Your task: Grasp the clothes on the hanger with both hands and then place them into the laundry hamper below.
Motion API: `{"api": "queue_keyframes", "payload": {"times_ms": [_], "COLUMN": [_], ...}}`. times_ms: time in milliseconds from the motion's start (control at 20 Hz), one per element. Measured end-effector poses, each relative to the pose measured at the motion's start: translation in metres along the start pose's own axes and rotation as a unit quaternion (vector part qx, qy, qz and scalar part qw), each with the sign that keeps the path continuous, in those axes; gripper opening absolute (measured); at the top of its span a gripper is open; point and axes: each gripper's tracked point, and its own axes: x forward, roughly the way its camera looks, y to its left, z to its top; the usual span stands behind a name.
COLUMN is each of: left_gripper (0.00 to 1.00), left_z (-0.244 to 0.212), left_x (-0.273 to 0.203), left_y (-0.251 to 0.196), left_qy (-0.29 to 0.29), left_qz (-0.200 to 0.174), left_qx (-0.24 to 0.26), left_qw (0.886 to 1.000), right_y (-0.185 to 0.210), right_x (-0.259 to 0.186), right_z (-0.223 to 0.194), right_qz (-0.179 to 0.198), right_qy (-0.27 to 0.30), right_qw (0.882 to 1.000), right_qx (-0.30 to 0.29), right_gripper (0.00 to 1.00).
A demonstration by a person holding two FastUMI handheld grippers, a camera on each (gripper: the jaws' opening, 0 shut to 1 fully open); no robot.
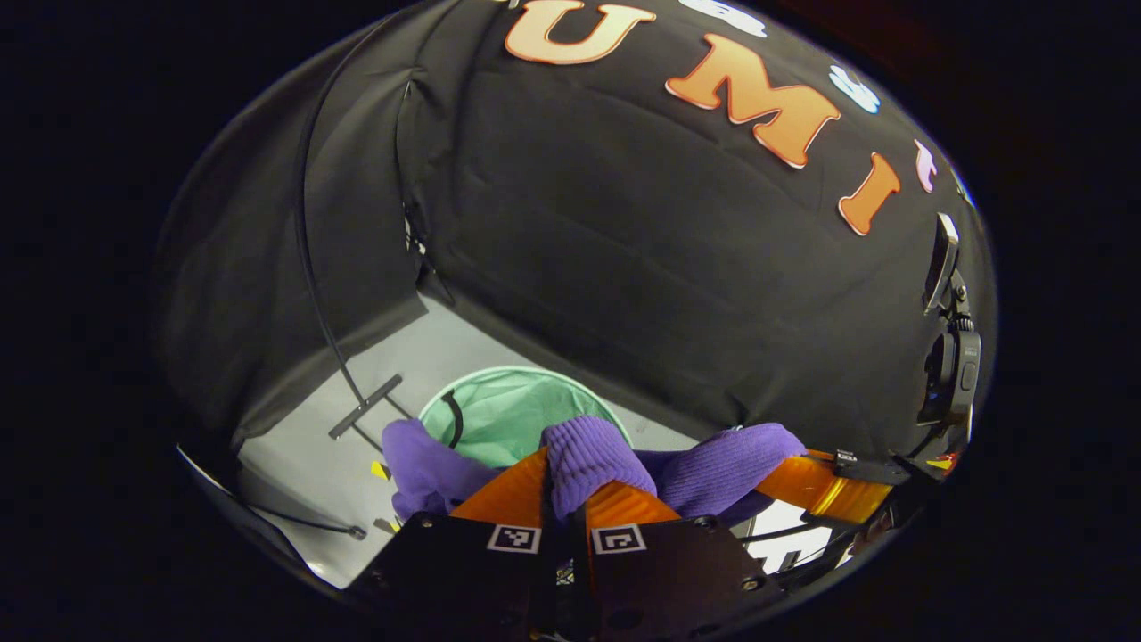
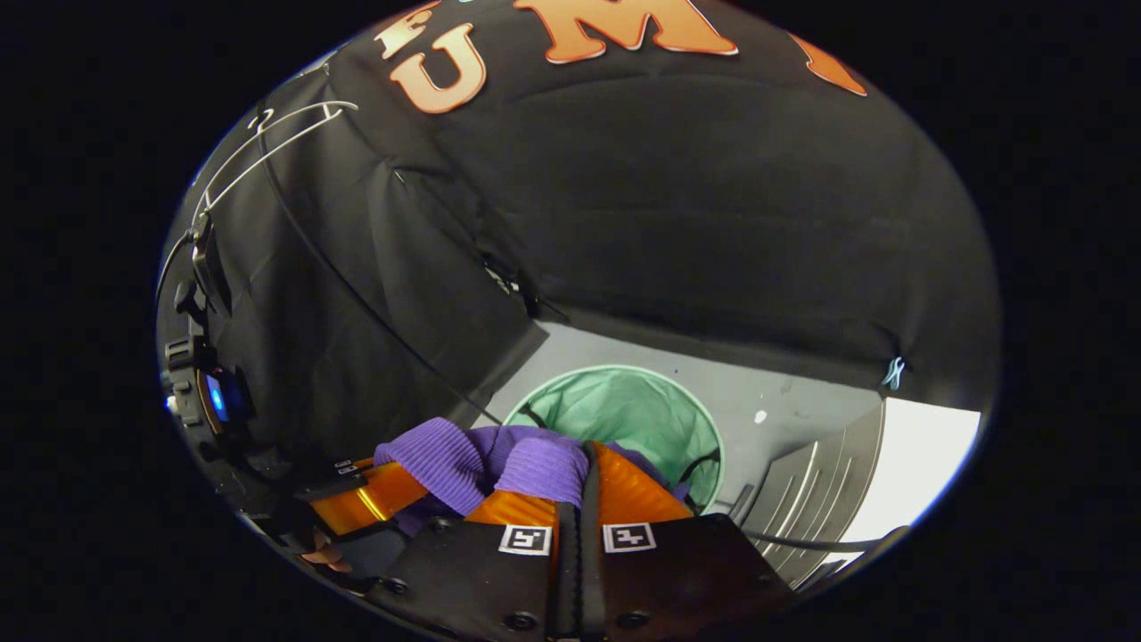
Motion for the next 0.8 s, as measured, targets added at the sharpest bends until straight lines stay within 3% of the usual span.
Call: {"api": "queue_keyframes", "payload": {"times_ms": [200,250,300,450,500,550,650,700,750,800], "left_gripper": [0.12,0.05,0.11,0.65,0.87,0.86,0.96,0.89,0.96,0.96], "left_z": [-0.003,-0.007,-0.01,-0.023,-0.021,-0.02,-0.018,-0.019,-0.019,-0.019], "left_x": [0.005,0.008,0.011,0.018,0.017,0.017,0.014,0.013,0.013,0.012], "left_y": [0.003,0.005,0.01,0.015,0.016,0.02,0.022,0.021,0.02,0.02], "left_qy": [0.008,0.01,0.017,0.044,0.043,0.039,0.035,0.036,0.037,0.035], "left_qz": [-0.001,0.003,0.01,0.011,0.01,0.013,0.013,0.012,0.01,0.009], "left_qx": [0.001,0.001,0.001,-0.025,-0.034,-0.035,-0.034,-0.033,-0.033,-0.032], "left_qw": [1.0,1.0,1.0,0.999,0.998,0.999,0.999,0.999,0.999,0.999], "right_y": [-0.019,-0.022,-0.021,-0.017,-0.016,-0.015,-0.014,-0.012,-0.012,-0.014], "right_x": [0.004,0.004,0.005,0.004,0.003,0.001,0.001,0.001,0.001,0.0], "right_z": [-0.003,-0.005,-0.005,-0.002,-0.001,-0.002,-0.006,-0.008,-0.009,-0.01], "right_qz": [-0.015,-0.013,-0.01,-0.008,-0.008,-0.009,-0.011,-0.011,-0.011,-0.012], "right_qy": [0.008,0.011,0.012,0.009,0.007,0.006,0.008,0.01,0.011,0.01], "right_qw": [0.999,0.998,0.998,0.998,0.998,0.999,0.999,0.998,0.998,0.999], "right_qx": [0.047,0.057,0.063,0.058,0.055,0.053,0.052,0.053,0.053,0.052], "right_gripper": [0.11,0.17,0.35,0.9,0.98,0.99,0.99,0.99,0.99,0.99]}}
